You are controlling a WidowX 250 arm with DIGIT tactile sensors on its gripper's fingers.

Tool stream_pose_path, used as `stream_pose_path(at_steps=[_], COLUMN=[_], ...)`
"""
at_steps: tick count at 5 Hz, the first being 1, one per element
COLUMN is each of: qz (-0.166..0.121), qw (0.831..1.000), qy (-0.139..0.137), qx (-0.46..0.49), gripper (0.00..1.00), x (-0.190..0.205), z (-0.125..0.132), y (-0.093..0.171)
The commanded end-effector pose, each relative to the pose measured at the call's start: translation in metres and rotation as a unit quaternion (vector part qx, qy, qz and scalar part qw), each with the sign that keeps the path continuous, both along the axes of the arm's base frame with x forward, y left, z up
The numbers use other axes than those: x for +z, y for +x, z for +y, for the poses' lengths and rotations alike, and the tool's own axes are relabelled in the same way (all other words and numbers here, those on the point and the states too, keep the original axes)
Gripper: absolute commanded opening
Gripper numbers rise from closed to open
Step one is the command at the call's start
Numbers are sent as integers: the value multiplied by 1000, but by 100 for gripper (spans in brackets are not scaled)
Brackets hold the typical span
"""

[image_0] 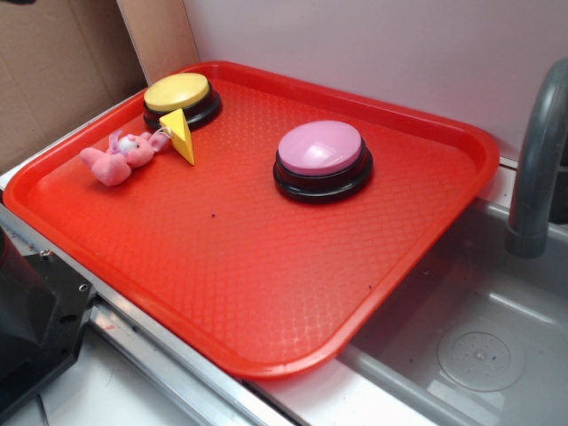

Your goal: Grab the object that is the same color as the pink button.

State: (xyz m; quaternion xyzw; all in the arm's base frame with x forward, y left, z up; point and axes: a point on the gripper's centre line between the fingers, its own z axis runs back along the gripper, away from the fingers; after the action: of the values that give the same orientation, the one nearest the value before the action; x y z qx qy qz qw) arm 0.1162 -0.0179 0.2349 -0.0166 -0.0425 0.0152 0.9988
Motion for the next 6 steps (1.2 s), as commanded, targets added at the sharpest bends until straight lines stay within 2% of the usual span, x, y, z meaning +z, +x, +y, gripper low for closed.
stream_pose_path(at_steps=[1, 2, 3, 4, 5, 6], qz=[0, -8, -42, -54, -77, -72], qw=[1000, 1000, 998, 997, 995, 991], qy=[0, 12, 34, 45, 46, 67], qx=[0, 5, 20, 30, 53, 92], gripper=[100, 100, 100, 100, 100, 100], x=[0, -15, -37, -51, -73, -91], z=[0, 1, 11, 22, 47, 70], y=[0, 14, 31, 43, 51, 55])
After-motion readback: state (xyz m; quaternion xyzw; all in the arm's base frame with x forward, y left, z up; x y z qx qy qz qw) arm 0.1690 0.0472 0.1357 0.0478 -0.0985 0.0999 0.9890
